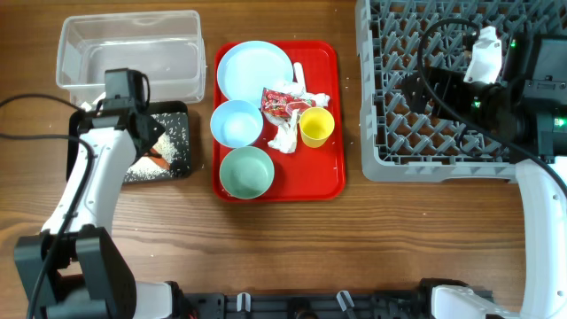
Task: Sort waste into correct bins and load items into the dishwasher rack
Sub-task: 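Carry the orange carrot left and drop it onto the black tray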
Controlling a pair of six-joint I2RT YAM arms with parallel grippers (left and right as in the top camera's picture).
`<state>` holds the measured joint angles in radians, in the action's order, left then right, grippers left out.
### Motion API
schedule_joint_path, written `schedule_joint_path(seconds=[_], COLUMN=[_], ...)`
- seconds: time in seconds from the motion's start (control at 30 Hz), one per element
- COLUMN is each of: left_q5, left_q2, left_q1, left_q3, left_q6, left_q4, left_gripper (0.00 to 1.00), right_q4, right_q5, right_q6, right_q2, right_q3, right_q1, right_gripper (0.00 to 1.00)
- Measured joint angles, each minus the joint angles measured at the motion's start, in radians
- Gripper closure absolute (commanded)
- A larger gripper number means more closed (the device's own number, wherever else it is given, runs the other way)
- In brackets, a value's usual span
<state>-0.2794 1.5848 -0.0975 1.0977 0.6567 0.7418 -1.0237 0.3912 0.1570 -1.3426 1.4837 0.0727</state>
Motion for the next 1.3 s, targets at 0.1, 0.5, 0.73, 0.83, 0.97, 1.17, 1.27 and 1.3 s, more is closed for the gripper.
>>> schedule_joint_path(seconds=[0.1,0.5,0.73,0.83,0.97,1.17,1.27,1.3], left_q5=[0.0,-0.005,-0.004,-0.003,0.005,0.116,0.174,0.196], left_q2=[0.001,0.159,0.164,0.164,0.146,0.009,-0.069,-0.091], left_q1=[-0.034,-0.062,-0.062,-0.062,-0.062,-0.026,0.052,0.097], left_q3=[-0.033,-0.045,-0.045,-0.045,-0.038,0.041,0.073,0.081], left_q6=[0.001,0.001,0.005,-0.001,-0.038,-0.196,-0.274,-0.301], left_q4=[-0.068,-0.144,-0.147,-0.147,-0.134,-0.131,-0.157,-0.172], left_gripper=[0.96,0.8,0.47,0.45,0.42,0.31,0.29,0.28], right_q4=[-0.001,-0.01,-0.02,-0.02,-0.019,-0.019,-0.019,-0.019], right_q5=[0.0,0.0,0.0,0.0,0.0,0.0,0.0,0.0], right_q6=[0.0,0.0,0.0,0.0,0.0,0.0,0.0,0.0], right_q2=[0.0,0.0,0.0,0.0,0.0,0.0,0.0,0.0], right_q3=[0.0,0.0,0.0,0.0,0.0,0.0,0.0,0.0], right_q1=[0.0,0.0,0.0,0.0,0.0,0.0,0.0,0.0], right_gripper=[0.0,0.0,0.0,0.0,0.0,0.0,0.0,0.0])
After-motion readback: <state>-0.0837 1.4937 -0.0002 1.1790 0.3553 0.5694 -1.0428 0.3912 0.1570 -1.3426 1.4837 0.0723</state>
